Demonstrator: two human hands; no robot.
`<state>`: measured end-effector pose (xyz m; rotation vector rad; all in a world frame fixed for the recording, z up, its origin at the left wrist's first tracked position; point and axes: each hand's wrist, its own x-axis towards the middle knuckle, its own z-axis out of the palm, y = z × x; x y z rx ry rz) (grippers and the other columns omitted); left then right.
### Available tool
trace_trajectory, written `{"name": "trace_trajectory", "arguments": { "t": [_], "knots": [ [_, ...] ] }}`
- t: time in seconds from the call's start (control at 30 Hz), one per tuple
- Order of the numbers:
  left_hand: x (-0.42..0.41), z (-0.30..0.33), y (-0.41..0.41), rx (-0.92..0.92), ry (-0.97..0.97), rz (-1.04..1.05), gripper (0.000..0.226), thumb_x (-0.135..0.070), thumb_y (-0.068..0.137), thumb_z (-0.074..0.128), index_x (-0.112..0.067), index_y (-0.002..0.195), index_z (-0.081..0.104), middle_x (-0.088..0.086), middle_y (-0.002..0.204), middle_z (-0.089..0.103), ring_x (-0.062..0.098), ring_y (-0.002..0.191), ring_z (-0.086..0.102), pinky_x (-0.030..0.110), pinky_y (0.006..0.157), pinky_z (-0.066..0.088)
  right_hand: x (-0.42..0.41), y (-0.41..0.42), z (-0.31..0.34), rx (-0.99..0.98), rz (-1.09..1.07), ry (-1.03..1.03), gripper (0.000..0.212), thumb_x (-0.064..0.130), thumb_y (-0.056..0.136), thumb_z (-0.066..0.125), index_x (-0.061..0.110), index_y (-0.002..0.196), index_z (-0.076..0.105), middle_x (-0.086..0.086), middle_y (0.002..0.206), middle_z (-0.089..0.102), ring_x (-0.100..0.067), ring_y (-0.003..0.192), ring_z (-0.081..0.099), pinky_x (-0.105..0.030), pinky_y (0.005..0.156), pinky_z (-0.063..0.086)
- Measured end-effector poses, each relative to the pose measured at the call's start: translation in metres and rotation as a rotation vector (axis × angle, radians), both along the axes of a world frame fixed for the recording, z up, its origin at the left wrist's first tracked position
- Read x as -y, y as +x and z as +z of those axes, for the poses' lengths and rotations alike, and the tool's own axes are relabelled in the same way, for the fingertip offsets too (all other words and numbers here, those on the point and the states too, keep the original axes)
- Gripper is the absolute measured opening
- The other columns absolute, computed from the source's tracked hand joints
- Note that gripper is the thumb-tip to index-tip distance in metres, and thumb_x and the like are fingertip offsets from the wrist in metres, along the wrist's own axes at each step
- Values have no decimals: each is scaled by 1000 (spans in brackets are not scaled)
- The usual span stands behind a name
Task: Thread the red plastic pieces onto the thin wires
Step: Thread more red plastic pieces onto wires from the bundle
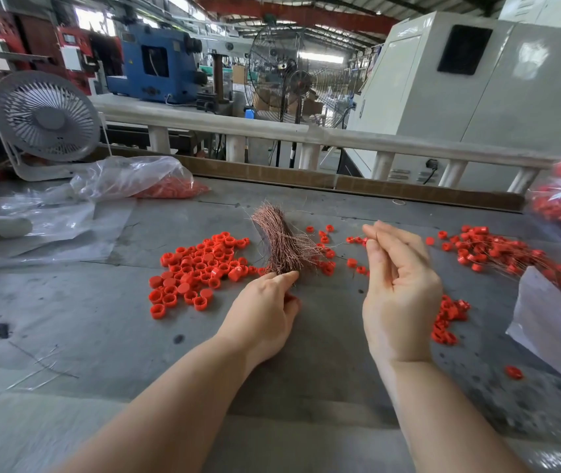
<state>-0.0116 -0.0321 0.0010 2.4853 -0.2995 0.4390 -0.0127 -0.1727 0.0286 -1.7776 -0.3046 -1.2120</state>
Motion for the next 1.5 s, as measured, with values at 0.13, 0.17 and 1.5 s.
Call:
{"name": "trace_trajectory", "arguments": {
  "t": [0.13,0.17,1.5],
  "knots": [
    [0,0,0,8,-5,7,47,-23,94,48,-19,141,39,1,129,53,18,121,45,16,92,27,0,0,-1,32,-4,-27,19,0,89,53,-1,100,69,-4,100,59,-14,96,58,-18,91,45],
    [0,0,1,5,-8,10,47,-23,95,48,-19,141,38,1,130,52,18,121,45,16,93,27,0,0,-1,34,-1,-41,20,0,89,53,-1,100,69,-5,100,59,-14,96,59,-15,91,44],
    [-1,4,-3,-34,71,-15,55,-22,93,48,-17,144,30,2,137,46,16,130,38,15,97,23,3,-7,4,-1225,1090,177,29,-1,85,47,5,66,67,2,42,37,-4,28,26,-10,32,17]
  ]
}}
